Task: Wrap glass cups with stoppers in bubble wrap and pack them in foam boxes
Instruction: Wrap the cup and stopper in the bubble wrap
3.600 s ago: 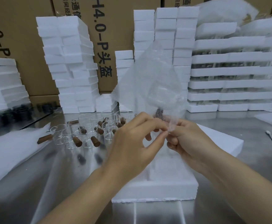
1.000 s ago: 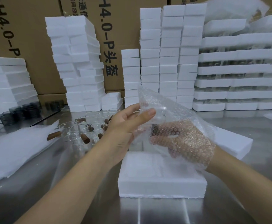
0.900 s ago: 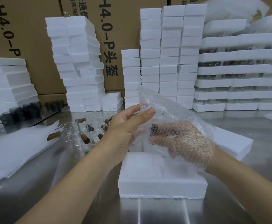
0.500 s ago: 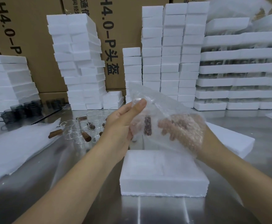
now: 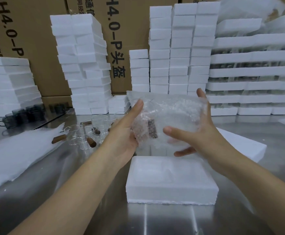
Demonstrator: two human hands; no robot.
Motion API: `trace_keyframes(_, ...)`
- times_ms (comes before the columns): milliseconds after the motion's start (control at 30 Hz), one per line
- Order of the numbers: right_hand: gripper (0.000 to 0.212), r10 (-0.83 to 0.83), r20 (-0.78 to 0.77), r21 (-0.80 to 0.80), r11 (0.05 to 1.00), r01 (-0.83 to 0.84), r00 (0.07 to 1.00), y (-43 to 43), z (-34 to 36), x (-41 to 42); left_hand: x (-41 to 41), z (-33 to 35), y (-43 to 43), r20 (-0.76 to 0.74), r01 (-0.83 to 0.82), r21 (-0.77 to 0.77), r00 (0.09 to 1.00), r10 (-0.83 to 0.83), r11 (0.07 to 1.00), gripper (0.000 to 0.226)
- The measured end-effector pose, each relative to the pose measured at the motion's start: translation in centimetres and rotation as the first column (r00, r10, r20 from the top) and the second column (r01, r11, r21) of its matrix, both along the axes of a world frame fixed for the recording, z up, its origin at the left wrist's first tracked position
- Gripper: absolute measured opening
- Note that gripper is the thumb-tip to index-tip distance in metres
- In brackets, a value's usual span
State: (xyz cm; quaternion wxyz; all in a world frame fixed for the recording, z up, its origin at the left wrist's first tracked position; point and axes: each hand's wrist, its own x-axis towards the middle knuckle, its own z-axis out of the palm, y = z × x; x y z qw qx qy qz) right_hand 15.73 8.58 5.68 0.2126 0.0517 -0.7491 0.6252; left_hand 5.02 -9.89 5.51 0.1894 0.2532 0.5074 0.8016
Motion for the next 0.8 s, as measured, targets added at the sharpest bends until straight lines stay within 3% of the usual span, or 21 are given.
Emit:
trace_keyframes(67, 0.107, 0.043, 0.002, -0.055, 0.998, -0.042, 0.999, 0.4, 0.0, -0.1, 0.2, -0.1, 0.2, -0.006, 0.030, -0.025, 1.000, -0.030, 0.999, 0.062)
trace_keyframes(167, 0.044, 0.102, 0.035, -0.200, 0.975, -0.093, 0.994, 0.6, 0.7, 0.0, 0.3, -0.3, 0.6, -0.014, -0.006, -0.056, 1.000, 0.005, 0.998, 0.066)
trace_keyframes(200, 0.034, 0.109, 0.052, -0.271, 0.958, -0.091, 0.993, 0.8, 0.8, -0.1, 0.3, -0.3, 0.6, -0.022, -0.021, -0.068, 1.000, 0.019, 0.997, 0.067)
trace_keyframes(367, 0.044, 0.107, 0.021, -0.621, 0.780, -0.071, 0.994, 1.5, 0.9, -0.6, 0.2, -0.4, 0.7, -0.018, -0.050, -0.097, 0.999, 0.049, 0.994, 0.062)
trace_keyframes(467, 0.022, 0.135, -0.087, -0.764, 0.626, -0.153, 0.987, 1.9, 1.3, -0.6, 0.3, -0.4, 0.7, -0.017, -0.033, -0.125, 0.999, 0.031, 0.992, 0.067)
trace_keyframes(567, 0.007, 0.194, -0.182, -0.784, 0.563, -0.262, 0.964, 2.0, 1.3, -0.5, 0.3, -0.5, 0.8, -0.010, 0.004, -0.144, 1.000, -0.006, 0.990, 0.071)
trace_keyframes(633, 0.010, 0.245, -0.194, -0.719, 0.623, -0.307, 0.950, 1.9, 0.9, -0.7, 0.2, -0.5, 0.9, 0.000, 0.028, -0.138, 1.000, -0.028, 0.990, 0.067)
trace_keyframes(733, 0.035, 0.236, -0.168, -0.522, 0.802, -0.289, 0.957, 1.6, 0.2, -0.9, 0.4, -0.7, 1.0, -0.017, 0.048, -0.151, 0.999, -0.051, 0.987, 0.050)
trace_keyframes(800, 0.022, 0.140, -0.144, -0.363, 0.913, -0.184, 0.980, 1.2, 0.0, -0.8, 0.4, -0.8, 1.1, -0.024, 0.030, -0.164, 0.999, -0.035, 0.986, 0.051)
